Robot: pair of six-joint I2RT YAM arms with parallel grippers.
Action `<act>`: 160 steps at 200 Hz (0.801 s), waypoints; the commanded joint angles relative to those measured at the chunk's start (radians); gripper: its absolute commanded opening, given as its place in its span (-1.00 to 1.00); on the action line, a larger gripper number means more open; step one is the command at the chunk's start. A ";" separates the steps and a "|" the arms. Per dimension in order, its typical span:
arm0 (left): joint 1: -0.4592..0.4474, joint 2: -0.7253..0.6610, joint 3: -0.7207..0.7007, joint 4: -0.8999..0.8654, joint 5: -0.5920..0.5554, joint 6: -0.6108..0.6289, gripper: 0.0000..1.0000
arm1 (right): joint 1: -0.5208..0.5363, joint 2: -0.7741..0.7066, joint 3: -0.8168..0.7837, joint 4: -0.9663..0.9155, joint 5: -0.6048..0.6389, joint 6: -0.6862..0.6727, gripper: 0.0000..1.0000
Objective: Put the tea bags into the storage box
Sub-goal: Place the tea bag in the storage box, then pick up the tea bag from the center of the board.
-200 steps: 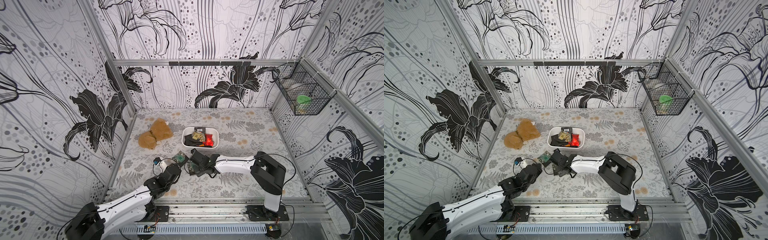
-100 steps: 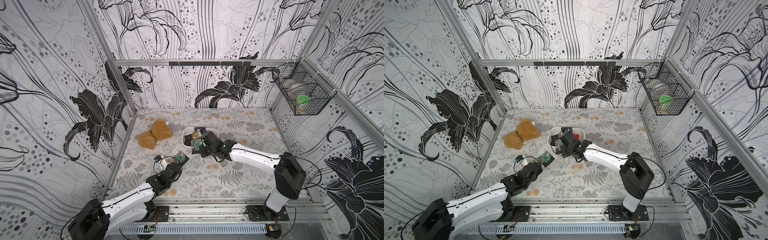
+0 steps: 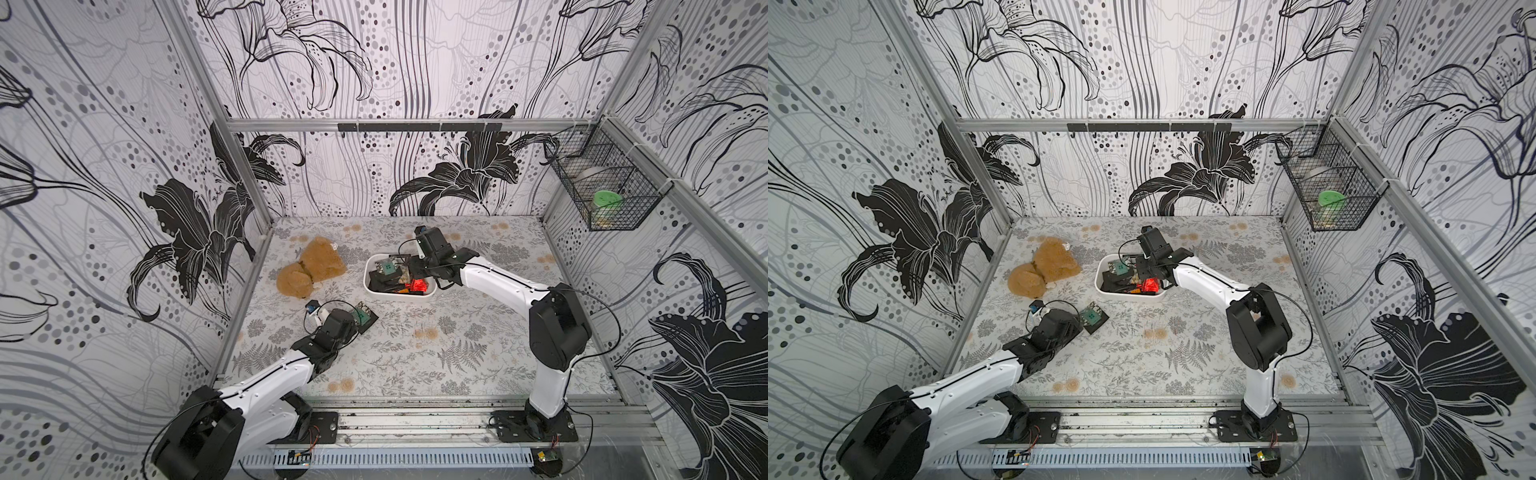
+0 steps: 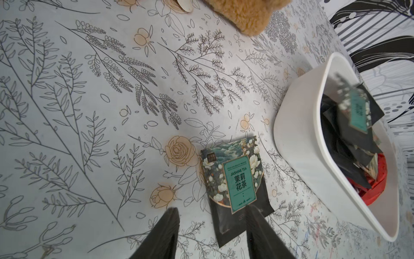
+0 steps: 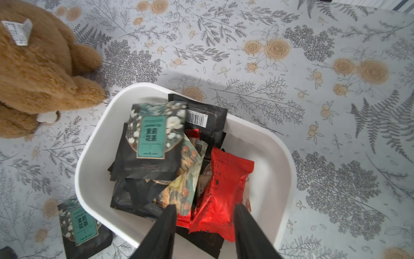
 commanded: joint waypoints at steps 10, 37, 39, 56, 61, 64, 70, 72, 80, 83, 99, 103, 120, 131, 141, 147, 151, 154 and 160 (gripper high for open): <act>0.041 0.011 0.027 0.044 0.055 0.055 0.07 | 0.003 -0.078 -0.073 0.014 -0.039 -0.020 -0.09; 0.081 -0.008 0.012 0.057 0.078 0.054 0.13 | 0.056 -0.142 -0.159 0.064 -0.115 -0.059 -0.07; 0.084 -0.010 0.010 0.060 0.081 0.054 0.14 | 0.063 -0.145 -0.162 0.066 -0.117 -0.064 -0.07; 0.107 -0.019 -0.003 0.081 0.104 0.058 0.18 | 0.135 -0.158 -0.195 0.086 -0.127 -0.078 -0.12; 0.116 -0.016 -0.004 0.085 0.116 0.061 0.18 | 0.155 -0.160 -0.207 0.102 -0.148 -0.079 -0.17; 0.120 -0.015 -0.004 0.090 0.124 0.062 0.18 | 0.166 -0.160 -0.215 0.113 -0.161 -0.078 -0.20; 0.128 -0.010 -0.006 0.096 0.140 0.065 0.18 | 0.188 -0.159 -0.226 0.131 -0.184 -0.075 -0.23; 0.131 -0.009 -0.006 0.099 0.146 0.066 0.18 | 0.196 -0.156 -0.229 0.136 -0.189 -0.073 -0.24; 0.142 -0.002 -0.007 0.106 0.163 0.068 0.18 | 0.227 -0.142 -0.228 0.147 -0.200 -0.070 -0.28; 0.146 0.002 -0.008 0.110 0.169 0.069 0.18 | 0.238 -0.136 -0.224 0.146 -0.200 -0.070 -0.30; 0.166 0.019 -0.016 0.133 0.196 0.071 0.18 | 0.298 -0.092 -0.190 0.133 -0.181 -0.067 -0.41; 0.173 0.024 -0.018 0.139 0.203 0.073 0.18 | 0.309 -0.079 -0.182 0.132 -0.175 -0.065 -0.44; 0.195 0.044 -0.021 0.155 0.228 0.078 0.19 | 0.334 -0.031 -0.157 0.141 -0.188 -0.045 -0.48; 0.208 0.055 -0.022 0.172 0.244 0.091 0.20 | 0.341 0.008 -0.134 0.135 -0.183 -0.031 -0.51; 0.216 0.069 -0.020 0.185 0.249 0.099 0.21 | 0.345 0.042 -0.117 0.134 -0.177 -0.025 -0.54; 0.222 0.077 -0.018 0.191 0.254 0.108 0.21 | 0.346 0.063 -0.104 0.134 -0.176 -0.020 -0.58; 0.228 0.086 -0.016 0.194 0.258 0.114 0.22 | 0.347 0.076 -0.099 0.134 -0.173 -0.015 -0.59; 0.230 0.092 -0.015 0.198 0.262 0.120 0.22 | 0.346 0.086 -0.091 0.131 -0.171 -0.013 -0.61; 0.238 0.105 -0.012 0.201 0.272 0.130 0.22 | 0.347 0.105 -0.078 0.126 -0.166 -0.011 -0.64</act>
